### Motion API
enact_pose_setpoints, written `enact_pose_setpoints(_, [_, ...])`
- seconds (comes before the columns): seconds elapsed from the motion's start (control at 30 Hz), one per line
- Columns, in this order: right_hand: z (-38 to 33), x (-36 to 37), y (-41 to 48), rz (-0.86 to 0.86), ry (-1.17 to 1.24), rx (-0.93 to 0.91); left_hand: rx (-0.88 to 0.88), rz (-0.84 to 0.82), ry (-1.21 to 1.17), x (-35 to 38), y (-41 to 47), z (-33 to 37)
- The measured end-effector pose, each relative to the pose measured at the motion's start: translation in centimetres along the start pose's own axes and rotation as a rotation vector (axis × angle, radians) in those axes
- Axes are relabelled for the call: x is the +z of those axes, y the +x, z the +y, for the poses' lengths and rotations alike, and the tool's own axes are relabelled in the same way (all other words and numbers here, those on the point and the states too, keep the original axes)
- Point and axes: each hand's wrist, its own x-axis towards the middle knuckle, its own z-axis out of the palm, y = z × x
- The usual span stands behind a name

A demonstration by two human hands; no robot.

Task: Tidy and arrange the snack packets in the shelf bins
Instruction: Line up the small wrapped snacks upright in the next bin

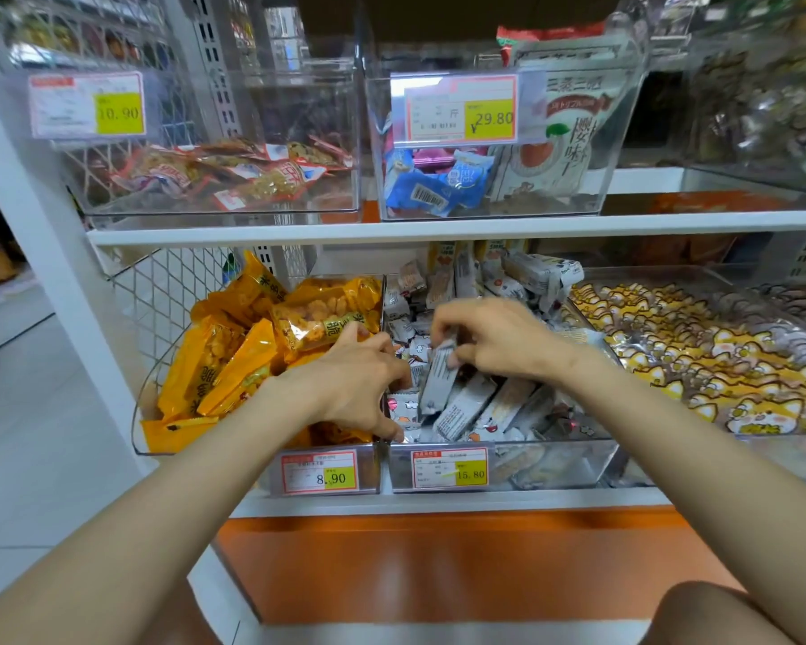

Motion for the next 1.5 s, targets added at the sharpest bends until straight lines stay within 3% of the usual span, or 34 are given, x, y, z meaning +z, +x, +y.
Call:
enact_pose_setpoints(0.13, [0.4, -3.6, -0.9, 0.113, 0.067, 0.085, 0.010, 0.020, -0.027, -0.1, -0.4, 0.1])
enact_pose_setpoints(0.23, [0.4, -3.2, -0.9, 0.238, 0.308, 0.217, 0.009, 0.024, -0.047, -0.1, -0.5, 0.2])
enact_pose_setpoints(0.37, [-0.5, -0.8, -0.4, 0.089, 0.604, 0.317, 0.003, 0.024, -0.070, -0.1, -0.6, 0.2])
enact_pose_setpoints(0.57, [-1.1, 2.2, 1.5, -0.018, 0.483, 0.314, 0.021, 0.077, -0.098, 0.0, -0.6, 0.0])
enact_pose_setpoints(0.63, [-1.2, 3.0, 1.9, -0.025, 0.535, 0.319, 0.017, 0.189, -0.187, -0.2, -0.6, -0.3])
enact_pose_setpoints(0.73, [-1.3, 4.0, 2.8, 0.064, 0.590, 0.314, -0.084, 0.493, -0.290, -0.5, -0.1, -1.1])
enact_pose_setpoints(0.8, [-1.4, 4.3, 3.3, 0.072, 0.630, 0.319, -0.177, 0.562, -0.318, -0.7, 0.6, -1.5])
enact_pose_setpoints(1.03, [-0.2, 4.8, 3.5, -0.045, 0.534, 0.312, -0.155, 0.194, -0.102, -1.3, 3.2, -1.9])
enact_pose_setpoints(1.2, [1.1, 5.1, 3.3, 0.070, 0.098, 0.255, -0.107, 0.079, 0.025, -2.4, 5.2, -1.7])
enact_pose_setpoints(1.5, [0.7, 6.8, 3.4, -0.016, -0.042, 0.187, -0.023, -0.250, -0.087, -2.5, 7.0, -2.5])
